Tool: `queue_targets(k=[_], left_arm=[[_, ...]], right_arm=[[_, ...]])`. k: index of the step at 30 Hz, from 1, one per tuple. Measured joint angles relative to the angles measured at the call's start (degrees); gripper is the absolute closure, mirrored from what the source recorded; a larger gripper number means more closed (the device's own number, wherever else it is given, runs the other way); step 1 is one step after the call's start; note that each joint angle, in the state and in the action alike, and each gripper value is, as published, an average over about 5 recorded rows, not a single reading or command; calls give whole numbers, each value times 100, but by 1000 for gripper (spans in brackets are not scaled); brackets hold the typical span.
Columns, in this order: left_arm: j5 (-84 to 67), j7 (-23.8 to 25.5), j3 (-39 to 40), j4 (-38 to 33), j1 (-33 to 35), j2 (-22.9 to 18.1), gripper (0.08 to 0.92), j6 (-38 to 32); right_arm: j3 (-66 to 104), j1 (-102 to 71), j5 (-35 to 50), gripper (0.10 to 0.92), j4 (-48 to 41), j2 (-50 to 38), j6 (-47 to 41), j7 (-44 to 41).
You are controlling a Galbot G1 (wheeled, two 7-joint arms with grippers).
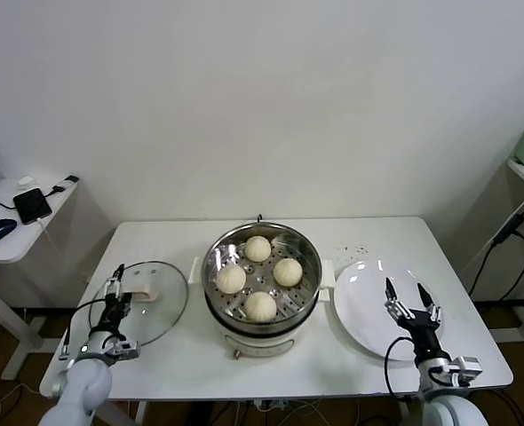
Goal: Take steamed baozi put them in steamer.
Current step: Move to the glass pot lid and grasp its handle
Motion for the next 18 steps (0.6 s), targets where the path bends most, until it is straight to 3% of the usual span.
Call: queue_targets(k=[18], left_arm=[[-201,-106,124,301,-284,-44,177,29]], right_arm=[[-13,-32,-50,203,-2,19,17,-3]])
